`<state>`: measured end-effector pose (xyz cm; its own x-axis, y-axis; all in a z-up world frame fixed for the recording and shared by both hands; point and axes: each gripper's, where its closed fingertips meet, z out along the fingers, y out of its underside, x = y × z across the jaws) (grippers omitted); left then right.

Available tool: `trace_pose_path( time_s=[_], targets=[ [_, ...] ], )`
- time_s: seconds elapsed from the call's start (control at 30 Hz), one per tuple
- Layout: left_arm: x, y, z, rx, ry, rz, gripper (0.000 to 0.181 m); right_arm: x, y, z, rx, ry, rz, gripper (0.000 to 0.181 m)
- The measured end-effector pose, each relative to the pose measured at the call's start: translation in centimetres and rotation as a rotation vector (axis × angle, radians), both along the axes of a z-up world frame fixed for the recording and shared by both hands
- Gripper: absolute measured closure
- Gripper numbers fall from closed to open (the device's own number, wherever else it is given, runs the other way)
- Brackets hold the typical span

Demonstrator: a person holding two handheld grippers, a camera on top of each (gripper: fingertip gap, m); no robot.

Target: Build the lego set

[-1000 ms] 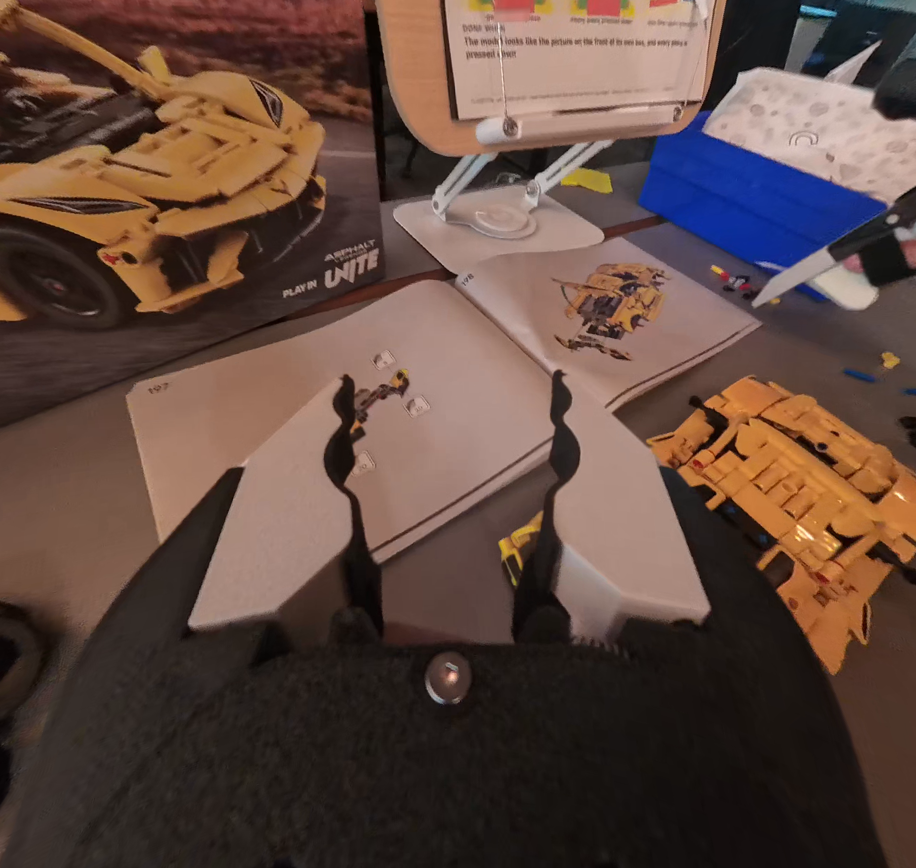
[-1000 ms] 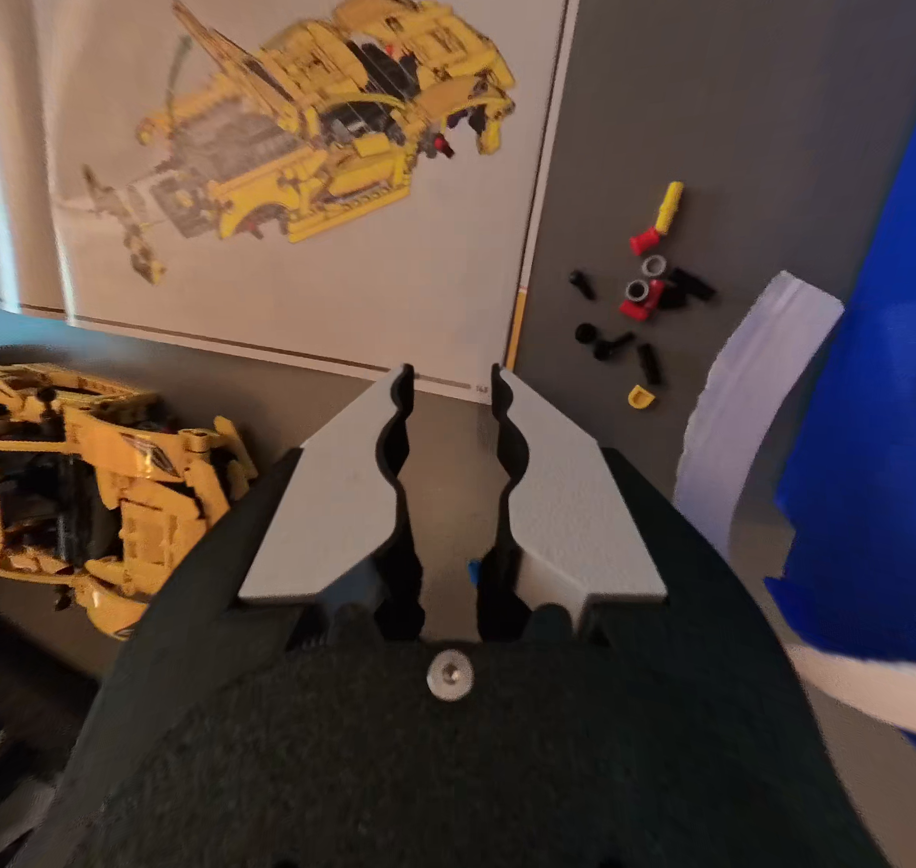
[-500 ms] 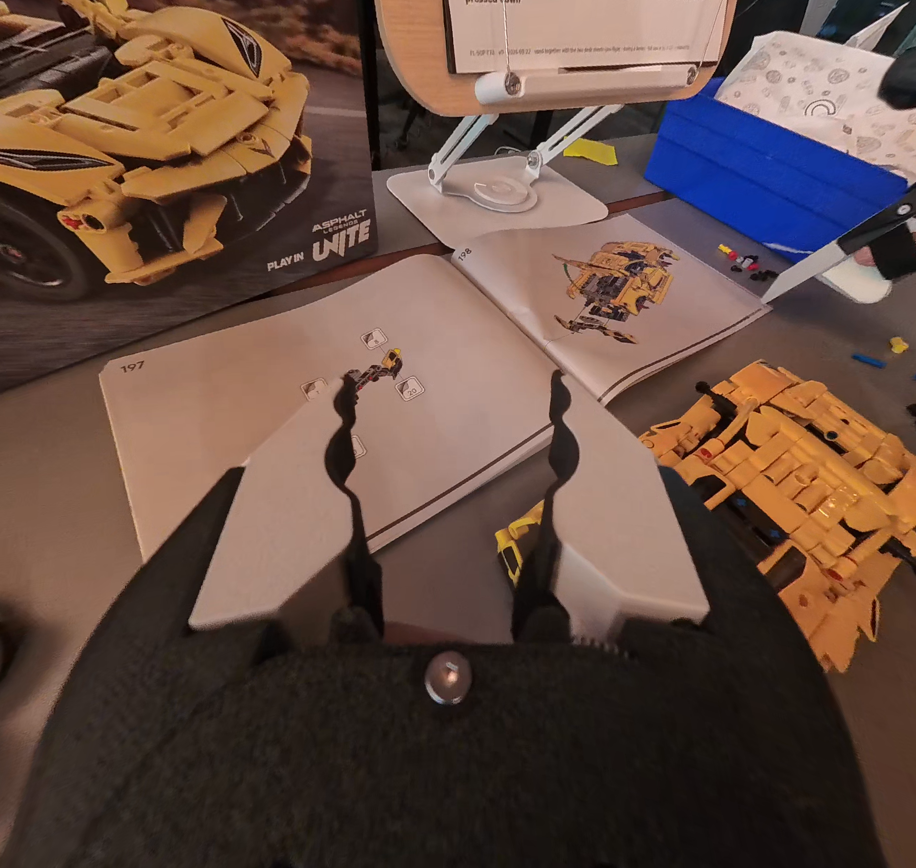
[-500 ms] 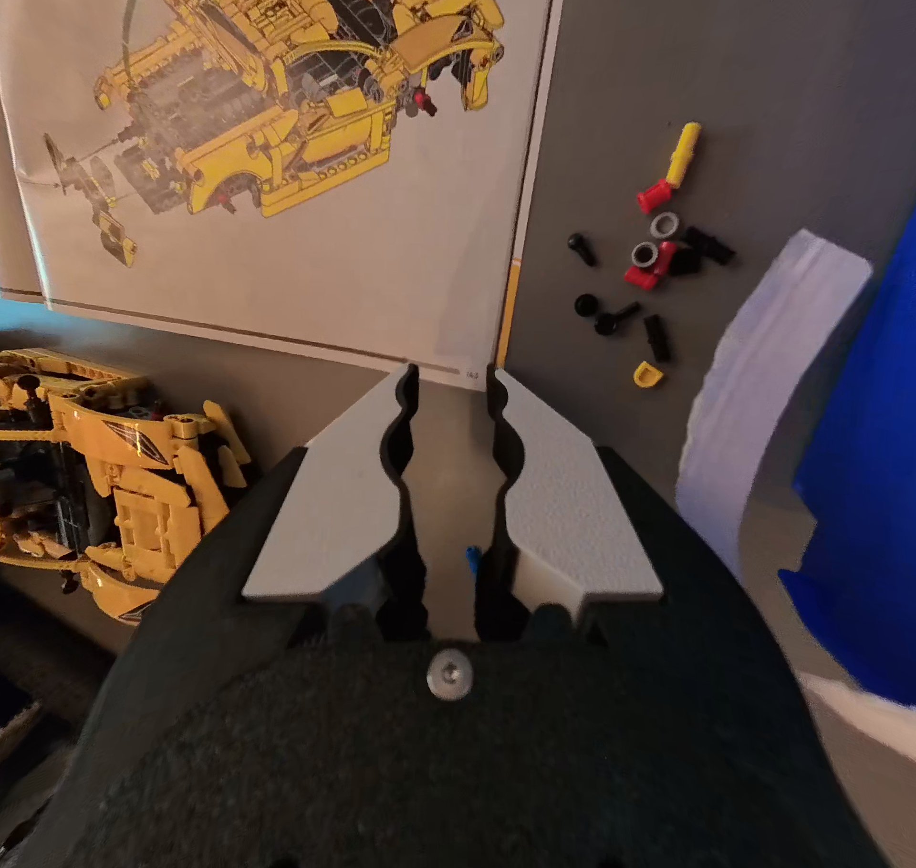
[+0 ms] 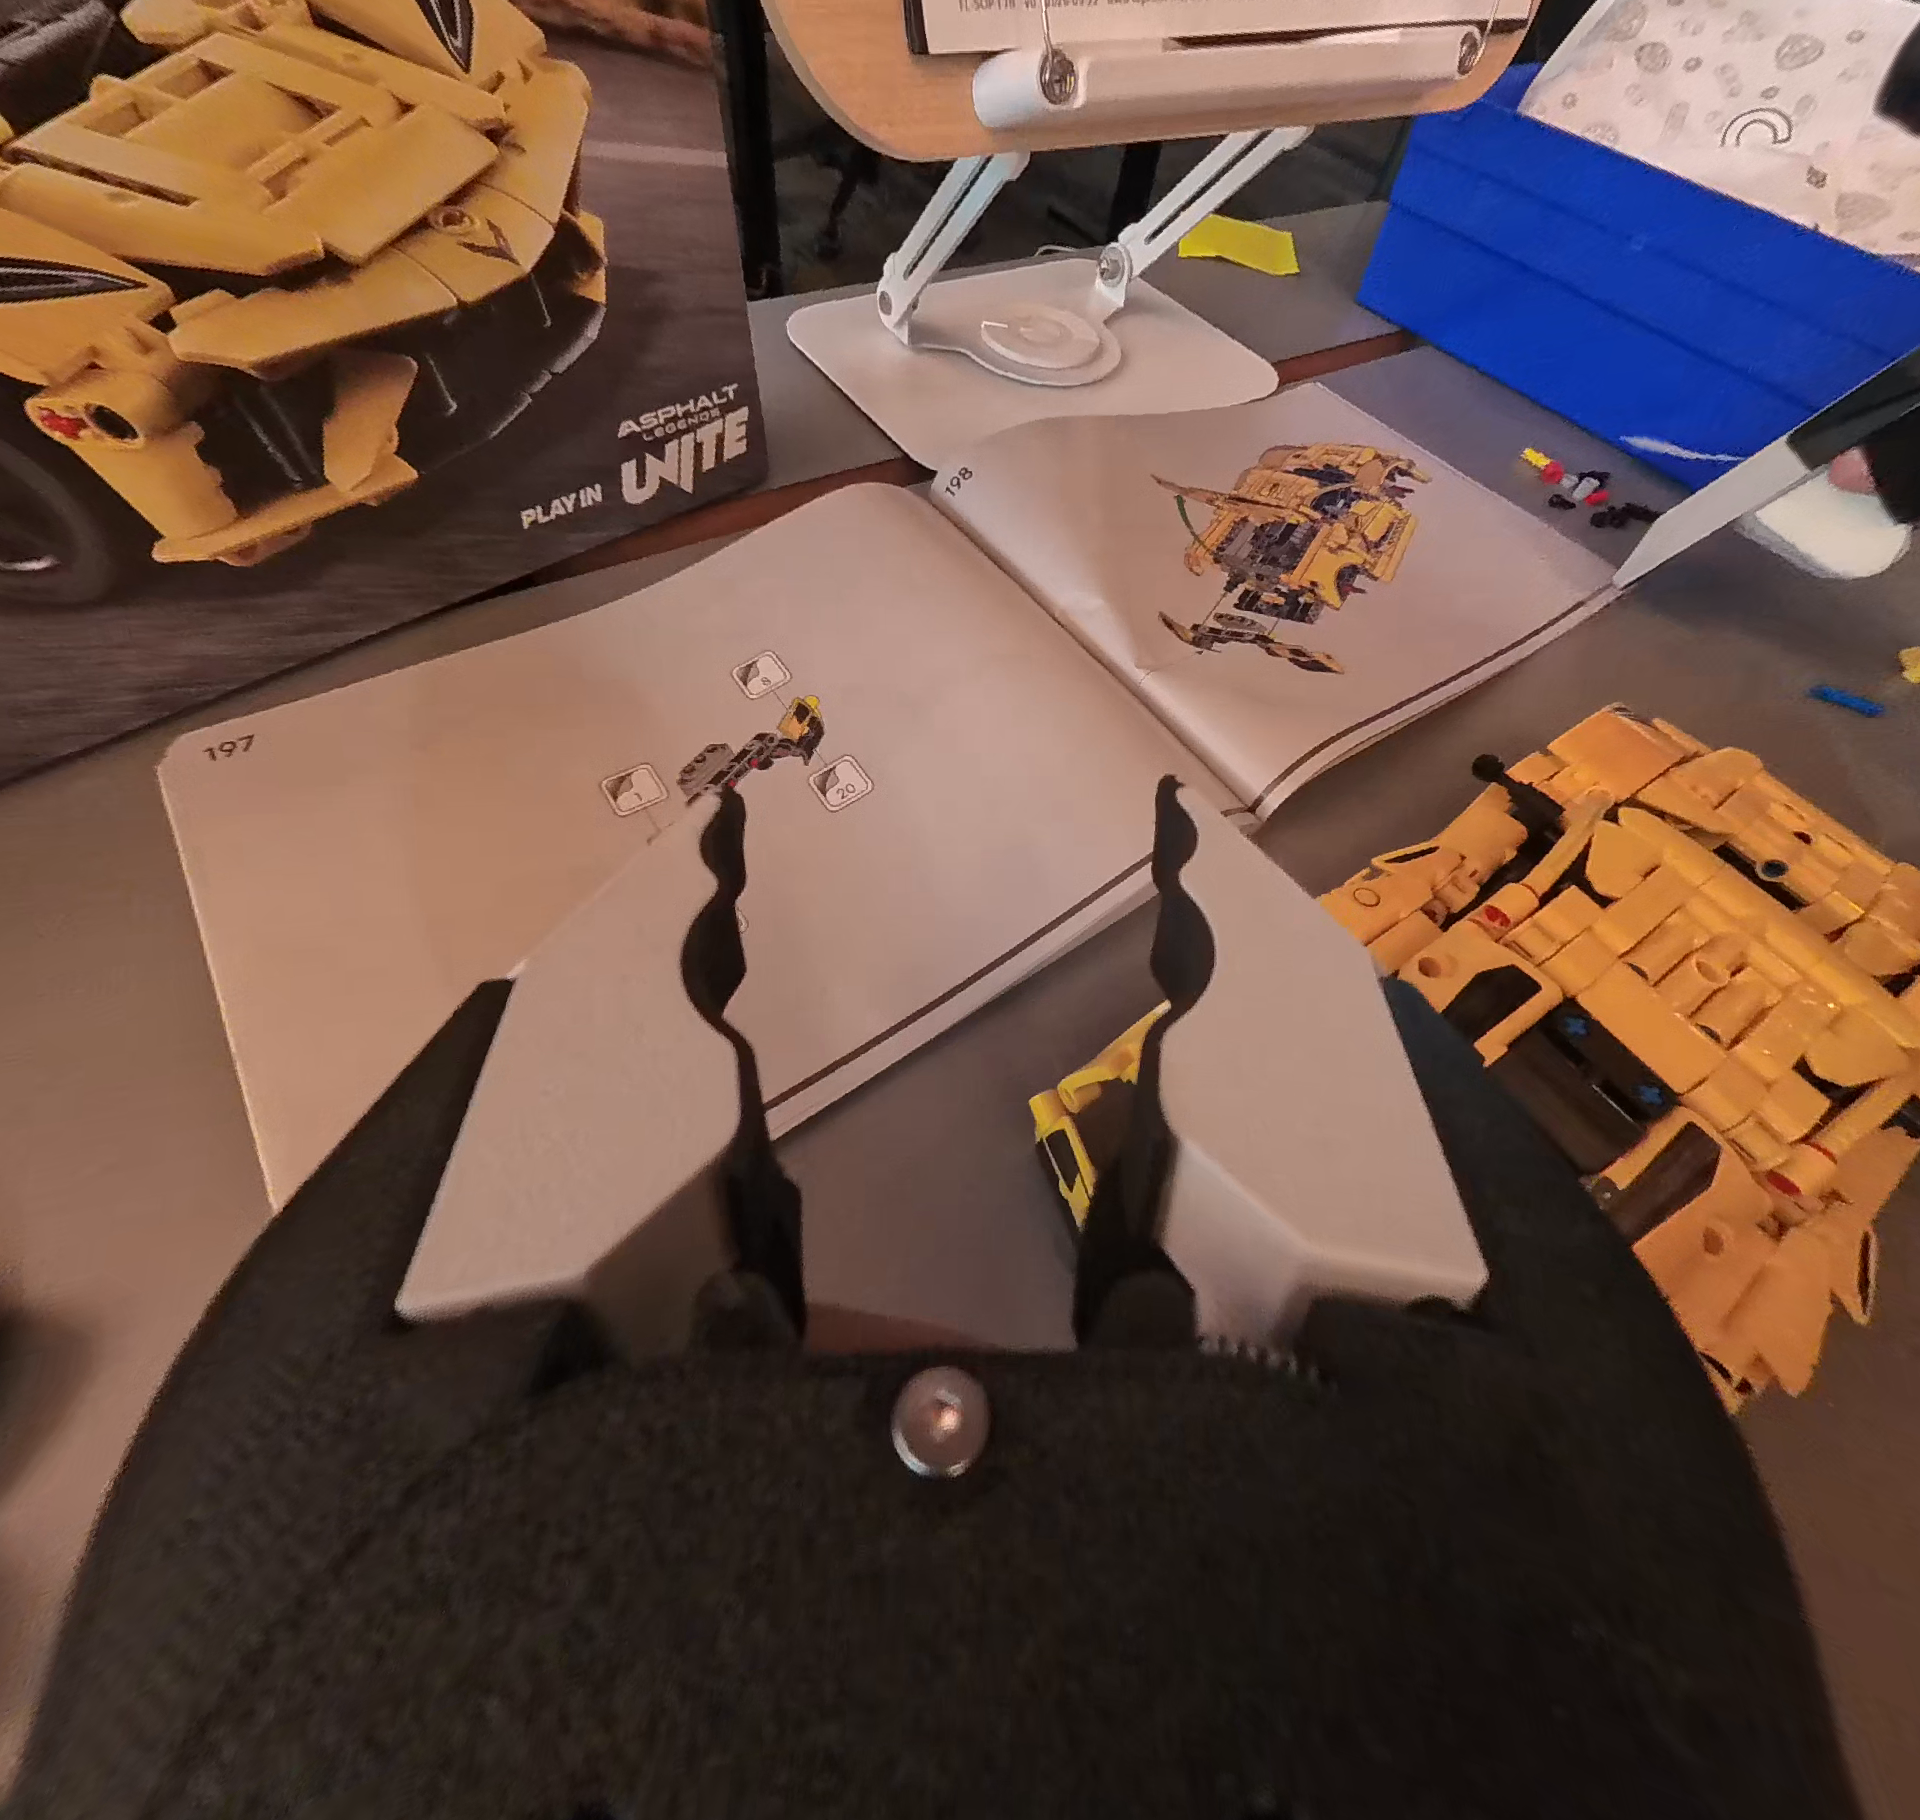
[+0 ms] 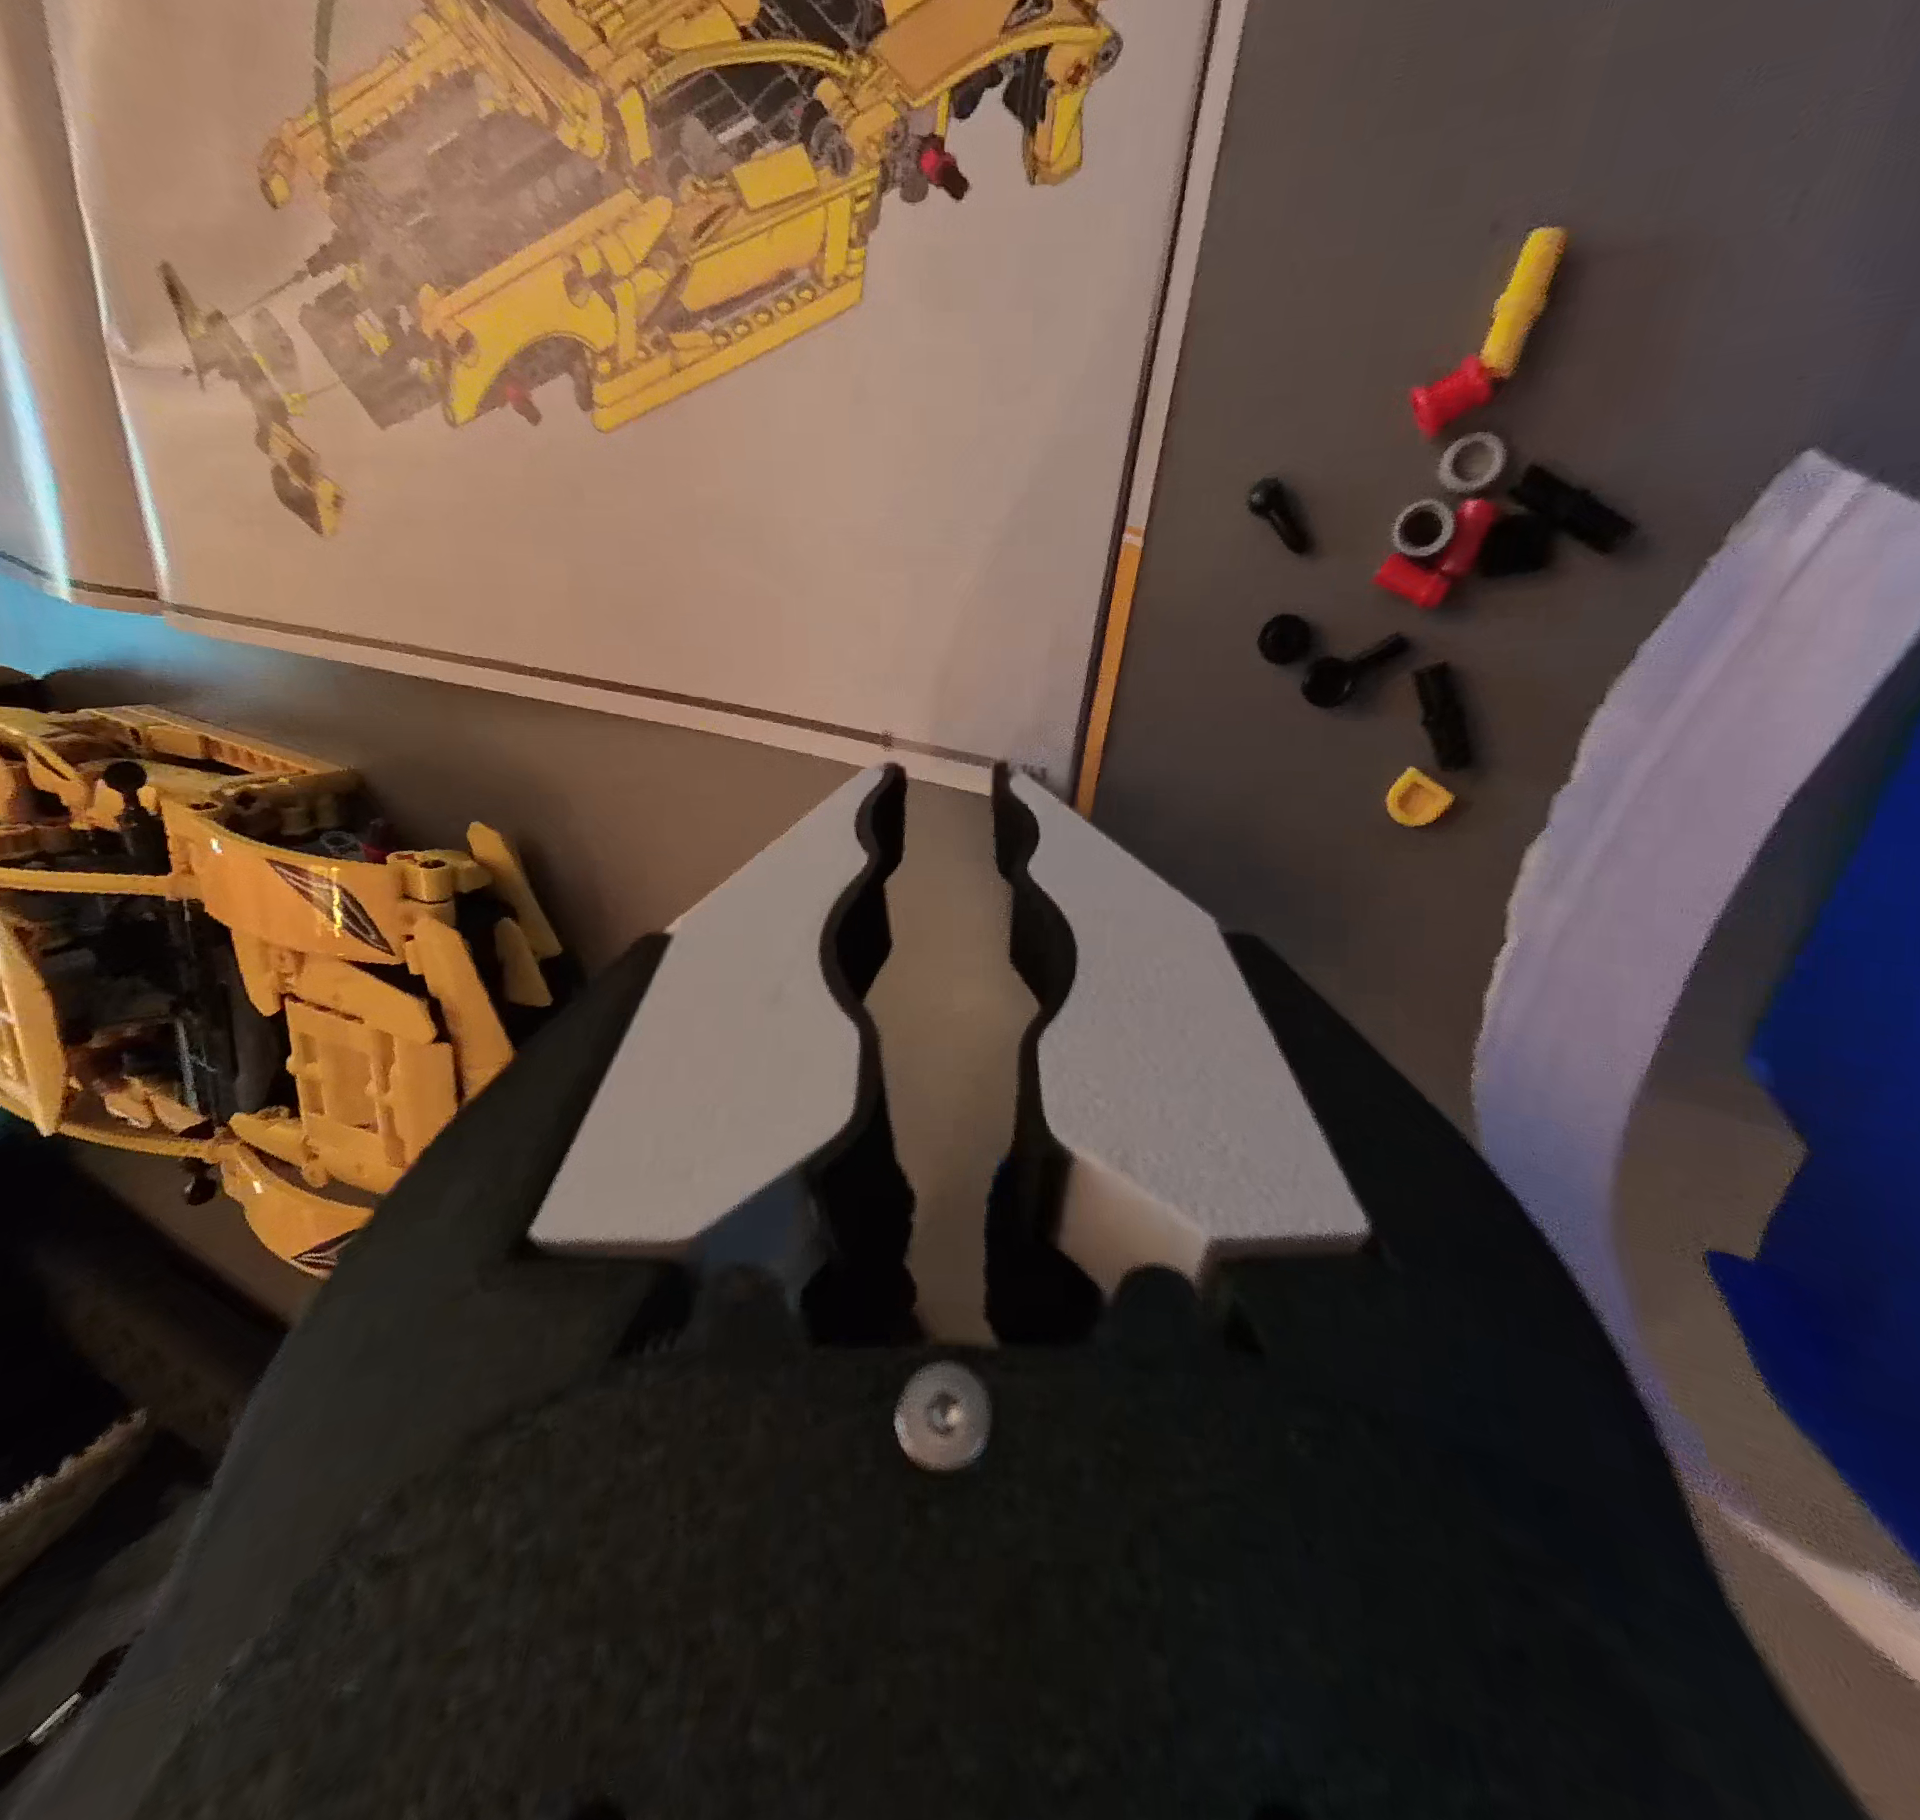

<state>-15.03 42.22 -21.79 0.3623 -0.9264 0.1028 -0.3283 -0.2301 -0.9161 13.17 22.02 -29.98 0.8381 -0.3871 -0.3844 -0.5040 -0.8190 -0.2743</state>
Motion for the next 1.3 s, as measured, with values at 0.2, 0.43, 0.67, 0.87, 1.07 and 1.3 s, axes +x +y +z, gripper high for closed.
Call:
trace_pose_path(
  time_s=[0.2,0.43,0.67,0.87,1.07,1.3],
  targets=[
    [-0.1,0.1,0.2,-0.005,-0.008,0.004,0.102,-0.6,1.1,0.2,0.043,0.024,0.017,0.179],
    [-0.2,0.1,0.3,-0.004,-0.008,0.007,0.102,1.0,-0.1,0.3,-0.005,-0.053,-0.030,0.149],
    [2.2,0.0,0.0,-0.058,0.050,-0.090,0.103,0.9,0.2,0.1,-0.007,-0.050,-0.025,0.150],
    [9.2,-3.6,-3.1,-0.141,0.267,-0.400,0.164,0.1,0.6,0.3,0.035,0.023,-0.019,0.151],
    [11.3,-5.6,-4.3,-0.184,0.354,-0.472,0.163,-0.1,1.3,0.4,0.082,0.066,-0.029,0.157],
    [11.4,-6.2,-0.8,-0.205,0.231,-0.471,0.161,0.1,1.4,1.2,0.107,0.061,-0.046,0.166]
  ],
)
